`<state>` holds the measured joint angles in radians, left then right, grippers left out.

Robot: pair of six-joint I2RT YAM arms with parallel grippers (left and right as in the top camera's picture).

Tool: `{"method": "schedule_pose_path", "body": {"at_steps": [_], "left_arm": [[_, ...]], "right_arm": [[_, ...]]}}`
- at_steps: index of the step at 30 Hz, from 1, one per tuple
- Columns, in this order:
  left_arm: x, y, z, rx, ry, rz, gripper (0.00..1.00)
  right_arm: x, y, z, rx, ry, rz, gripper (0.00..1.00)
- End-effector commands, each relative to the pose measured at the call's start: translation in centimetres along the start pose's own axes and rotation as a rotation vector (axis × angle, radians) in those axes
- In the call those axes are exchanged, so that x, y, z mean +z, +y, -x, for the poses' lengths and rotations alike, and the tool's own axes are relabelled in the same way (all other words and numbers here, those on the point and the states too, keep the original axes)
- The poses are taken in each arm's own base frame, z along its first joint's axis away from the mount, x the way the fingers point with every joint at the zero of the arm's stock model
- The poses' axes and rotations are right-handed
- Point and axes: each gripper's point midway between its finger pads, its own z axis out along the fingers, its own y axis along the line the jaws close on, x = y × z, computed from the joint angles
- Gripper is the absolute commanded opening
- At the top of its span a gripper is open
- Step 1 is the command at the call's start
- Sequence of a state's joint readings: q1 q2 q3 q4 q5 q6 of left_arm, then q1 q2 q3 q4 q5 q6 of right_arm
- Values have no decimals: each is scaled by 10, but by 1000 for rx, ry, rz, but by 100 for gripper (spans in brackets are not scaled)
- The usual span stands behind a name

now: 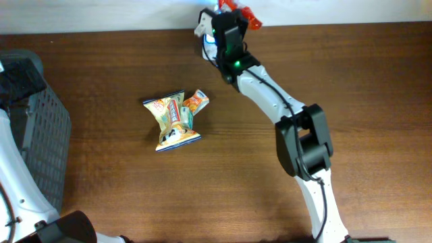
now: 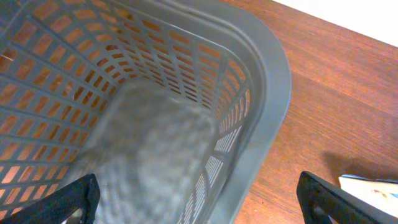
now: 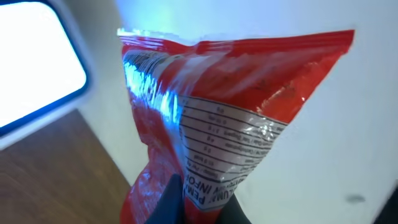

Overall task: Scan the item barcode
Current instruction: 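Hold the red bag's barcode in front of the white scanner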

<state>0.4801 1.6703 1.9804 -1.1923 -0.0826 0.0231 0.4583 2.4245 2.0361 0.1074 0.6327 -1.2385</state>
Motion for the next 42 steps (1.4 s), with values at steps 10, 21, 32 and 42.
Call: {"method": "schedule_pose_path", "body": {"at_steps": [10,21,32,42], "left_arm": [[-1,1,0,13,-4,2,99],[-1,1,0,13,-4,2,99],[-1,1,0,13,-4,2,99],[-1,1,0,13,-4,2,99]], "right_arm": [[5,3,8,-20,3,-62,4],[11,26,0,-45,46,-40,4],[8,19,3,-22,54,-74,4],[-14,-34,10,133,36,-138,4]]}}
